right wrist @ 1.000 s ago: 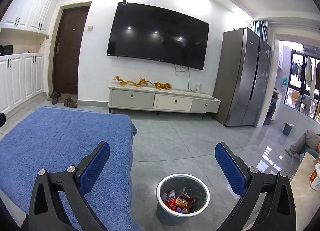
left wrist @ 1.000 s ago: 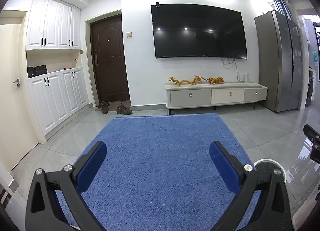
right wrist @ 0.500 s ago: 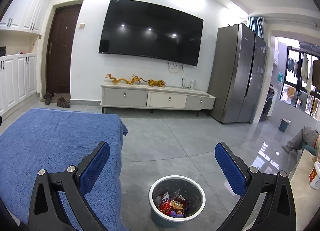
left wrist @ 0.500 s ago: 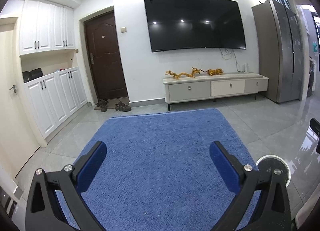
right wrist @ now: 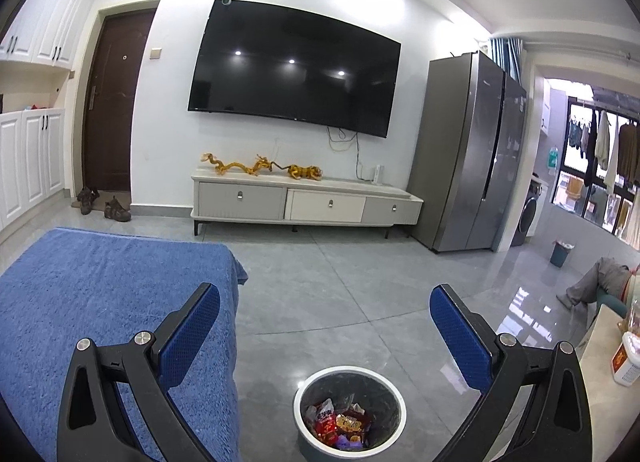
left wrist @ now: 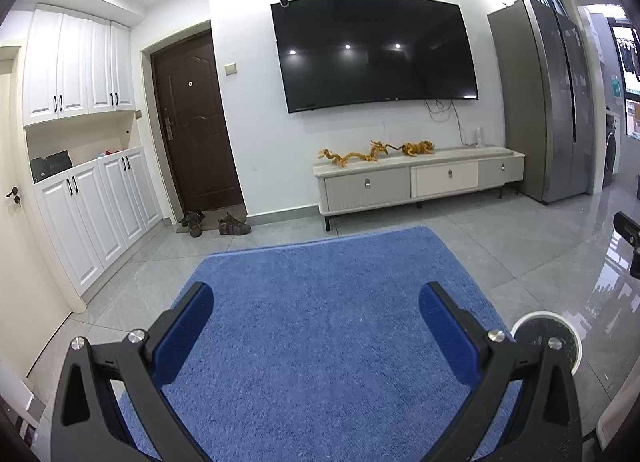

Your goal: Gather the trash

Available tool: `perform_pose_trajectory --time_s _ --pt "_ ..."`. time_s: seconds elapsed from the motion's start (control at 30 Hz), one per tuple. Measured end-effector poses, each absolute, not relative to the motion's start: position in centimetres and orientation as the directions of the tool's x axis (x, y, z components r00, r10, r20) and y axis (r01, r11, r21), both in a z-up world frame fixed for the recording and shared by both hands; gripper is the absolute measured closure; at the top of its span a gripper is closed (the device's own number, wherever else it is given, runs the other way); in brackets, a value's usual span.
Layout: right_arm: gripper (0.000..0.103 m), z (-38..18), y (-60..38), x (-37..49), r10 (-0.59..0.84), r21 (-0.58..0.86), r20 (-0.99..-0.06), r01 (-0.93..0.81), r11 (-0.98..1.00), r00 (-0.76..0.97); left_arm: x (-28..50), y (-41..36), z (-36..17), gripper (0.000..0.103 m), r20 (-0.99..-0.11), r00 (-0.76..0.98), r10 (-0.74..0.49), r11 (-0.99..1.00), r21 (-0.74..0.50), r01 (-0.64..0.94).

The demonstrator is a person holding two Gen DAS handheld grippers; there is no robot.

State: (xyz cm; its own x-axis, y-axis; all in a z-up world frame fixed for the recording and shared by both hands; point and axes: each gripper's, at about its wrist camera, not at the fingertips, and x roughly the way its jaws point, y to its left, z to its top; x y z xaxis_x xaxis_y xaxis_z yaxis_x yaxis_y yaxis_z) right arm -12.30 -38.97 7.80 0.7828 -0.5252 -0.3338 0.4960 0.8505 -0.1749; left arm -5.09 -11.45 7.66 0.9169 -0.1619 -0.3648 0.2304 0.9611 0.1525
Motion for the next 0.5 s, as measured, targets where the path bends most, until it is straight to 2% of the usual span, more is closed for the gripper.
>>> perform_pose_trajectory --time_s 0.23,0.5 --pt "0.000 8.4 -37.7 -11.6 -0.534 -0.206 -0.330 0.492 0.846 0.779 -4.4 -9.7 8.1 0.000 -0.342 0.924 -0.171 0.970 0.107 0.218" --pt "0.000 7.6 -36.0 -10.5 -0.533 -0.251 -0.357 0.471 0.845 0.767 -2.8 -8.3 6.6 0.000 -0.391 0.903 -0.180 0.972 0.070 0.224"
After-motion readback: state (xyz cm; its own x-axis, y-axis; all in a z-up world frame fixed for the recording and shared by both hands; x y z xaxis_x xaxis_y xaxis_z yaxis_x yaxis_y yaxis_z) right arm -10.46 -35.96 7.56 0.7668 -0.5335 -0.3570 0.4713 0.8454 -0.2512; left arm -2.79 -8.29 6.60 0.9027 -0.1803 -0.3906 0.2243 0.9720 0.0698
